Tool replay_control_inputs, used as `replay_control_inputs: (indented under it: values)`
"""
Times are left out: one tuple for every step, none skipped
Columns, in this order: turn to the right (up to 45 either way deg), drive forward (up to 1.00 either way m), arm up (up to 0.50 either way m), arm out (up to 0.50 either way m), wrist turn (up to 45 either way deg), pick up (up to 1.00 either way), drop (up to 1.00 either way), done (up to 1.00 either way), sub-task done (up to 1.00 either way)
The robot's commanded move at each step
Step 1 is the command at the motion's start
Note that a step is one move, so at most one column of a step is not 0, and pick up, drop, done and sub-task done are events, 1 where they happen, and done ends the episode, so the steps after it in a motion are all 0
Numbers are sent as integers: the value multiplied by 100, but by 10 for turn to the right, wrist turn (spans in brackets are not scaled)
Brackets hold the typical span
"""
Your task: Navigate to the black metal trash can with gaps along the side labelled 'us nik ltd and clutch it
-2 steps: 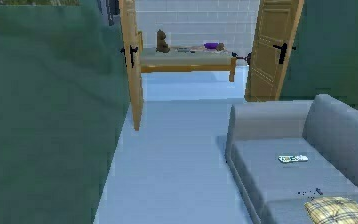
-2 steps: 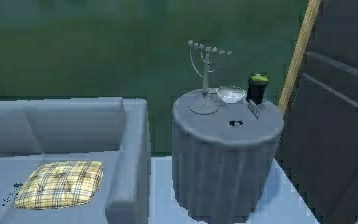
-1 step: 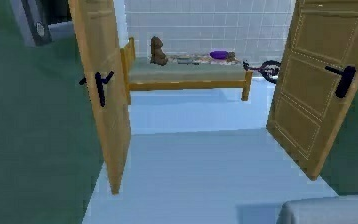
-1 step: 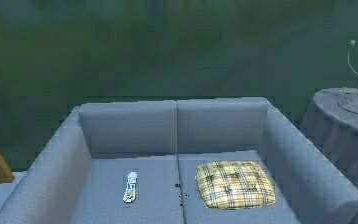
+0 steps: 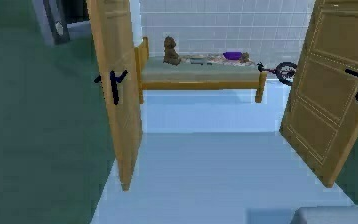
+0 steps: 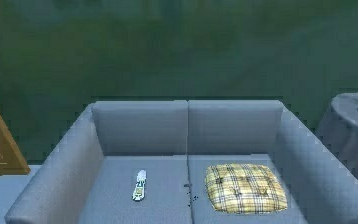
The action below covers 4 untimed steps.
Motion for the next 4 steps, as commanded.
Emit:
replay_control_inputs:
  values:
    - [0, 65, 0, 0, 0, 0, 0, 0, 0]
    - [240, 0, 0, 0, 0, 0, 0, 0, 0]
    - [0, 100, 0, 0, 0, 0, 0, 0, 0]
    - [30, 0, 0, 0, 0, 0, 0, 0, 0]
